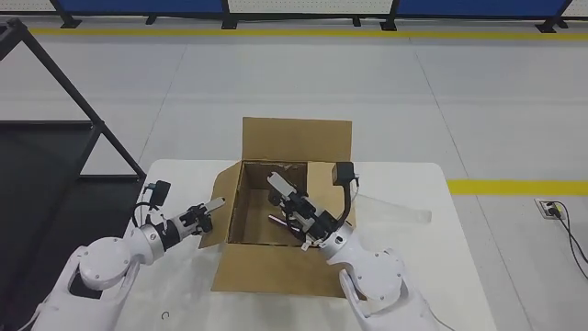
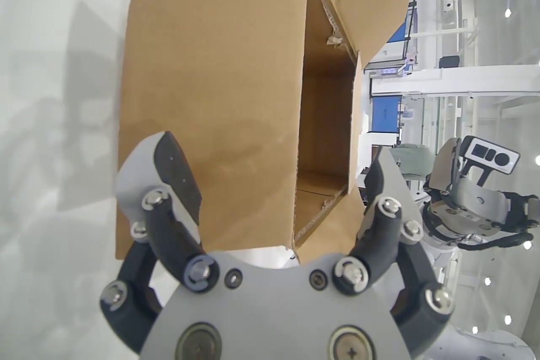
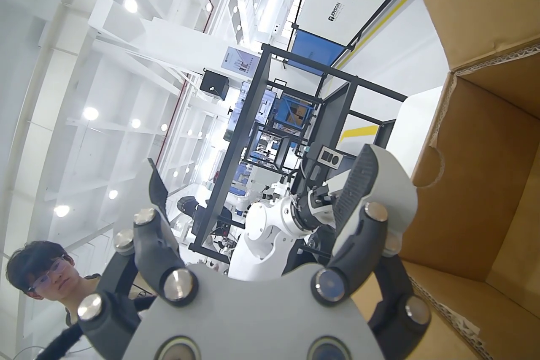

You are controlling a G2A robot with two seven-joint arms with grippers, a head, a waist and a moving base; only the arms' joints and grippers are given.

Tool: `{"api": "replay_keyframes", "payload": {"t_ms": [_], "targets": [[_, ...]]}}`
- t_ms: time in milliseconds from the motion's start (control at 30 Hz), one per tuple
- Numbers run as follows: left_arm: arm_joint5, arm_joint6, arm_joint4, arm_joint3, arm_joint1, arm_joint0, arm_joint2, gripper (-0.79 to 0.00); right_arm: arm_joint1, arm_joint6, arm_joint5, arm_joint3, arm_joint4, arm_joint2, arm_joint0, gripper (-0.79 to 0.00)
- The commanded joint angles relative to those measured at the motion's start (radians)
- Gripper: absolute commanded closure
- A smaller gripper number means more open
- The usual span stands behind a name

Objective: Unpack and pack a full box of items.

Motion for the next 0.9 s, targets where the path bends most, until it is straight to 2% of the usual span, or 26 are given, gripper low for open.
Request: {"api": "replay_keyframes", "payload": {"t_ms": [0,233,600,733,867], "targets": [[-0.002,0.009,-0.002,0.005,0.001,-0.003,-0.007,-0.785,0.001,-0.001,-0.001,0.000,0.002,-0.001,0.000,-0.785],[-0.020,0.013,-0.056,-0.042,0.014,0.016,-0.098,-0.785,0.008,-0.004,-0.004,-0.014,0.001,0.005,-0.009,-0.785],[-0.032,0.017,-0.144,-0.277,0.035,0.100,-0.257,-0.785,0.017,0.005,-0.016,-0.013,0.013,0.006,-0.016,-0.785],[-0.023,-0.004,-0.179,-0.354,0.039,0.115,-0.282,-0.785,0.024,0.018,-0.028,-0.023,0.017,0.019,-0.033,-0.785],[-0.001,-0.032,-0.188,-0.388,0.042,0.087,-0.268,-0.785,0.035,0.057,-0.070,-0.047,0.041,0.049,-0.069,-0.785]]}}
